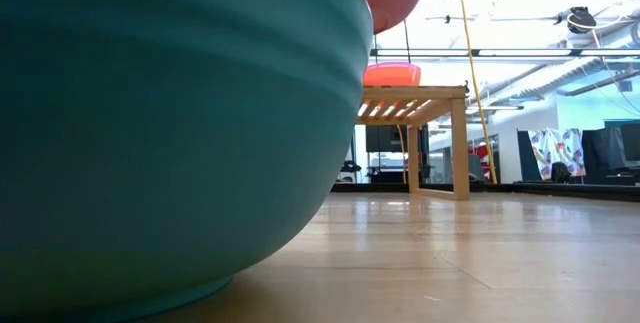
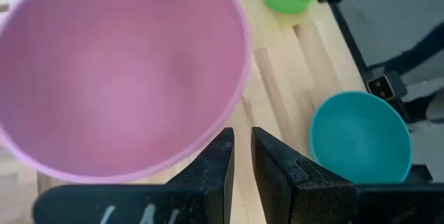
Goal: Place and stack bowls onto a shelf
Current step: Stack the pink bowl on top of the blue bowl on the shelf
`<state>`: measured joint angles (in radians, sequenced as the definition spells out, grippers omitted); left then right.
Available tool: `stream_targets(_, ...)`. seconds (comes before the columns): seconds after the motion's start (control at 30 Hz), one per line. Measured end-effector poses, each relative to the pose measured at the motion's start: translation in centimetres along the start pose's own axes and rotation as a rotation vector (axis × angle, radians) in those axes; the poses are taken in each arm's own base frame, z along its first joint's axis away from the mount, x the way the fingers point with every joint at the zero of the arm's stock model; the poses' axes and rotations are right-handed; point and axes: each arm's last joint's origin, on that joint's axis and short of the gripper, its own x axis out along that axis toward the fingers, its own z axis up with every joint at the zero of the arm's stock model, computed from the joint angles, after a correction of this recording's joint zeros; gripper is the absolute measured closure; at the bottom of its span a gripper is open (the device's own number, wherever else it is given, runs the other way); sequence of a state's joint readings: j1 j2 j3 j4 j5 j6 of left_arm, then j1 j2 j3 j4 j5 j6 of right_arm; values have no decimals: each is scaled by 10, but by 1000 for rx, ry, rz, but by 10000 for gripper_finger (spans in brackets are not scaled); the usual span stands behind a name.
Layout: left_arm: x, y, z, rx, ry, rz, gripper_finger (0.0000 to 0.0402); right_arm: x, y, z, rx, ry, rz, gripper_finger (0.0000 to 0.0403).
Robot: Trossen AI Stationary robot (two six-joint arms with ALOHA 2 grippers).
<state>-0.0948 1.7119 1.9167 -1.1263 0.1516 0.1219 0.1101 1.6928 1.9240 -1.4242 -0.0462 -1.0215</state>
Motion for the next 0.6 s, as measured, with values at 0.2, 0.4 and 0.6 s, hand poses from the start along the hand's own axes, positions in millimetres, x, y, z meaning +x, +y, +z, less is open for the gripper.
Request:
stream_targets(0.2, 0, 2, 0, -117, 6, 79, 346, 0, -1, -2, 47, 64, -40, 403)
stream_targets(0.4, 0, 3, -2, -279, 17, 209, 346, 0, -1, -2, 72, 65, -42, 403)
stream_targets(0.6, 1, -9, -2, -290, 15, 313, 346, 0, -1, -2, 67, 79, -51, 403)
